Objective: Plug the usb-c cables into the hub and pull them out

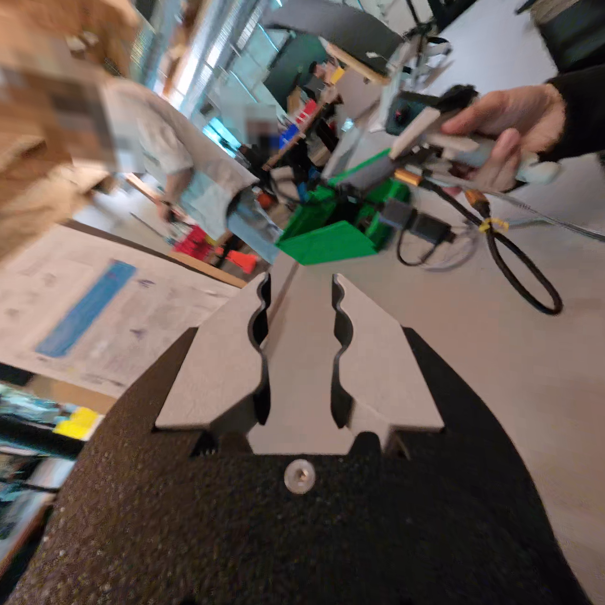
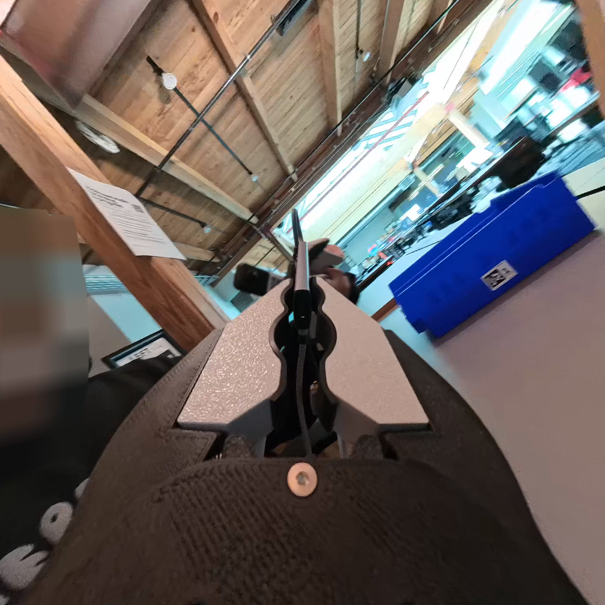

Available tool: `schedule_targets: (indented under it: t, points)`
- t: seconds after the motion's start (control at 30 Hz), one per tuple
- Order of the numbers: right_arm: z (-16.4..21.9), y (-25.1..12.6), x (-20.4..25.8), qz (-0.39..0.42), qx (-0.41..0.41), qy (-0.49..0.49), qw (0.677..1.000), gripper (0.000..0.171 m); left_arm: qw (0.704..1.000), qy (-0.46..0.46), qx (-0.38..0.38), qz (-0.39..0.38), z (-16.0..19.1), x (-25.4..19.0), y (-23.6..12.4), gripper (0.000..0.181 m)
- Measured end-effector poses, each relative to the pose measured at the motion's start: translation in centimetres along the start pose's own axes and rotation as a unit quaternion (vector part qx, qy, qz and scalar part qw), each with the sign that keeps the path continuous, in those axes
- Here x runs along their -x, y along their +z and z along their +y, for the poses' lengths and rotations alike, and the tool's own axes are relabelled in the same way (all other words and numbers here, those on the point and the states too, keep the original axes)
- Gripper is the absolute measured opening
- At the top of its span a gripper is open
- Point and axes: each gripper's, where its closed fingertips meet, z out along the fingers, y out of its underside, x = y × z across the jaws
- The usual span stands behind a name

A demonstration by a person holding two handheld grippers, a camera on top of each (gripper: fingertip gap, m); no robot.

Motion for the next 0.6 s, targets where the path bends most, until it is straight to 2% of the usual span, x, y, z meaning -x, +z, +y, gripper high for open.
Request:
schedule_targets:
  t: [0.07, 0.17, 0.33, 0.43, 0.47, 0.57, 0.6]
  points:
    - [1.3, 0.6, 0.3, -0.026, 0.030, 0.023, 0.999, 0.007, 0.998, -0.034, 0.011, 0.059, 1.7, -2.1, 0.5, 0.041]
    - [3.5, 1.8, 0.1, -0.044, 0.076, 0.053, 0.995, 0.007, 0.994, -0.021, 0.003, 0.107, 2.3, -4.8, 1.9, 0.050]
    - [5.4, 2.8, -1.2, -0.048, 0.095, 0.086, 0.991, 0.008, 0.985, -0.017, -0.060, 0.162, -0.3, -7.9, 3.7, 0.051]
    - [5.2, 2.9, -1.6, -0.057, 0.078, 0.107, 0.990, 0.007, 0.978, -0.018, -0.075, 0.192, -0.9, -9.4, 4.3, 0.032]
    - [5.1, 2.8, -1.6, -0.058, 0.075, 0.110, 0.989, 0.007, 0.981, -0.016, -0.072, 0.180, -0.8, -9.3, 4.6, 0.024]
    - [4.7, 2.6, -2.0, -0.051, 0.062, 0.102, 0.991, 0.008, 0.986, -0.021, -0.059, 0.152, -0.5, -9.1, 5.1, 0.019]
    - [4.3, 2.6, -2.1, -0.047, 0.050, 0.095, 0.993, 0.008, 0.988, -0.027, -0.053, 0.140, -0.4, -8.9, 5.2, 0.000]
